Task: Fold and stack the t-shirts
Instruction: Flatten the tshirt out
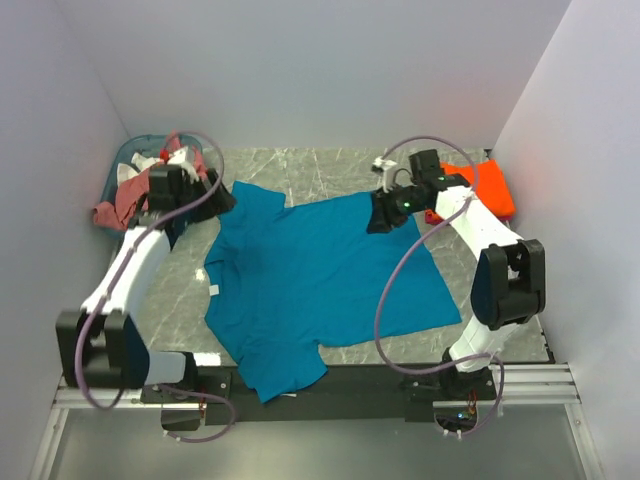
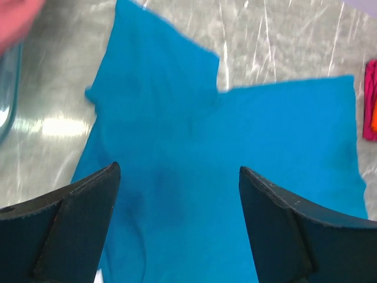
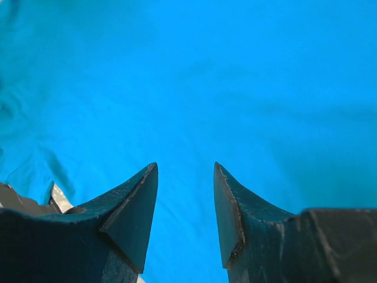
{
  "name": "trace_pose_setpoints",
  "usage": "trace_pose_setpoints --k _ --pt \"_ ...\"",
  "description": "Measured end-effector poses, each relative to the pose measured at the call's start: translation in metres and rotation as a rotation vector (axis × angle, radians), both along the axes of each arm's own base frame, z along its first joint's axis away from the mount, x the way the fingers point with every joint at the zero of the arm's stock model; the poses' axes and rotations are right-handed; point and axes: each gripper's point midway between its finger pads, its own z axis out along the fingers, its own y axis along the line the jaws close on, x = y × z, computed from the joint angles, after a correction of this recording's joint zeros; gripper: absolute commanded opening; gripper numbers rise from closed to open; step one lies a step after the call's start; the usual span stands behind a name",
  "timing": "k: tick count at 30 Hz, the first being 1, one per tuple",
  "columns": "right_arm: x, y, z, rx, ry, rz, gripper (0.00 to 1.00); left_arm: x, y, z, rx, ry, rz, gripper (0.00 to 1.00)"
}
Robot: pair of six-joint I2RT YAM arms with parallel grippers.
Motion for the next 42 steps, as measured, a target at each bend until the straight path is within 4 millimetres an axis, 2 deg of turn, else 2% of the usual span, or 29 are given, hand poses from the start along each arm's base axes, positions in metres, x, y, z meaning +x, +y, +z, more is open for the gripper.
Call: trace_pose_setpoints --k 3,6,9,10,12,14,17,22,27,34,42 --pt "0.004 -0.026 -0.011 0.002 0.054 -0.092 0.50 0.039 -0.003 0.004 -0.008 0.006 -0.003 0.84" --pt "0.011 -0.044 -0.011 0.020 0.068 -0.153 0.50 0.082 -0.004 -0.006 -0.006 0.031 -0.004 0.76" --pt "0.015 -0.054 -0.009 0.038 0.076 -0.185 0.50 0.129 -0.006 -0.028 0.002 0.070 -0.010 0.67" --pt "0.015 -0.055 -0.009 0.041 0.078 -0.190 0.49 0.144 -0.006 -0.040 0.007 0.094 -0.013 0.62" --pt "0.013 -0.055 -0.010 0.052 0.085 -0.188 0.49 0.171 -0.006 -0.062 0.022 0.129 -0.015 0.59" --pt "0.012 -0.055 -0.011 0.059 0.093 -0.189 0.49 0.188 -0.004 -0.083 0.038 0.160 -0.012 0.54" --pt "0.010 -0.055 -0.011 0.070 0.100 -0.186 0.50 0.200 0.002 -0.111 0.083 0.214 -0.006 0.51" --pt "0.012 -0.060 -0.009 0.084 0.100 -0.196 0.49 0.204 0.017 -0.143 0.175 0.269 0.012 0.47" --pt "0.012 -0.060 -0.008 0.093 0.102 -0.194 0.49 0.212 0.026 -0.160 0.240 0.285 0.011 0.44" --pt "0.011 -0.059 -0.009 0.096 0.104 -0.192 0.49 0.225 0.026 -0.162 0.268 0.262 0.003 0.42" --pt "0.012 -0.059 -0.012 0.094 0.112 -0.190 0.49 0.226 0.023 -0.163 0.283 0.259 -0.003 0.40"
